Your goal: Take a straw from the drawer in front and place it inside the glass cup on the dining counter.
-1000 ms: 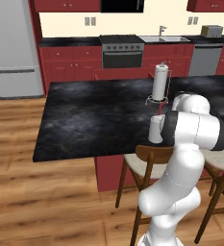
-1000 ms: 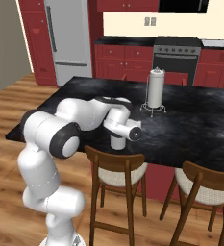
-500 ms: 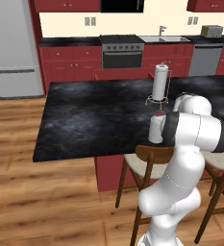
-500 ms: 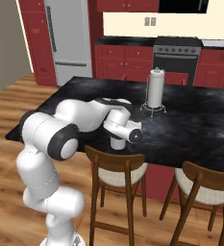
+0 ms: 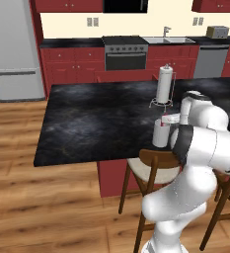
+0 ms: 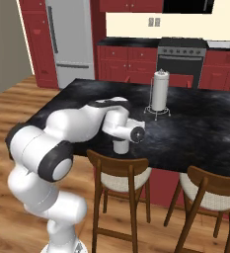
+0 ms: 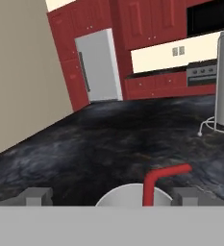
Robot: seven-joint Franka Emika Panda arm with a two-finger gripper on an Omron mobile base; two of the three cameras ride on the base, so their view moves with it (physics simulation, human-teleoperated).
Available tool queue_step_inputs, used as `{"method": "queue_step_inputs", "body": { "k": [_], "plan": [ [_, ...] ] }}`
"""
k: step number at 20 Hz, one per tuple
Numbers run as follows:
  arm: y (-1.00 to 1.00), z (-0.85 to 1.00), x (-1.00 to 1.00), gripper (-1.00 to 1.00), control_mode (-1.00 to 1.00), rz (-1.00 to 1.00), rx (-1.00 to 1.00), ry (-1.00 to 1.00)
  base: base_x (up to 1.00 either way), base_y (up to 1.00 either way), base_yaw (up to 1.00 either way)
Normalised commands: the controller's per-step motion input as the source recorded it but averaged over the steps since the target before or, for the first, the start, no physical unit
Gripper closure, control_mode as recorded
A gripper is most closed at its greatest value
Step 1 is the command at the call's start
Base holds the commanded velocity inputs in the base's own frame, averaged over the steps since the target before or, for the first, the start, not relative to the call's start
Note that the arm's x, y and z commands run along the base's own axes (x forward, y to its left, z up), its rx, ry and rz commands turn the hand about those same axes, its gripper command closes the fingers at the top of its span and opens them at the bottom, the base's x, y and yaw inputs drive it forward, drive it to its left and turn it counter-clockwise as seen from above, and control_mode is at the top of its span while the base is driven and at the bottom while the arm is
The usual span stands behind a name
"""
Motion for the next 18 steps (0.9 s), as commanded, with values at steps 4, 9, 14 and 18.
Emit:
{"method": "queue_step_inputs", "body": {
  "k": [4,9,14,18],
  "plan": [
    [0.00,0.18,-0.62,-1.00,-1.00,-0.02,0.00,0.24,0.00,0.00,0.00],
    [0.00,0.31,-0.80,-1.00,-1.00,-0.06,0.00,0.15,0.00,0.00,0.00],
    [0.00,0.75,-0.68,-1.00,-1.00,-0.05,0.00,0.04,0.00,0.00,0.00],
    [0.12,0.88,-0.59,-1.00,-1.00,-0.02,0.00,0.02,0.00,0.00,0.00]
  ]
}}
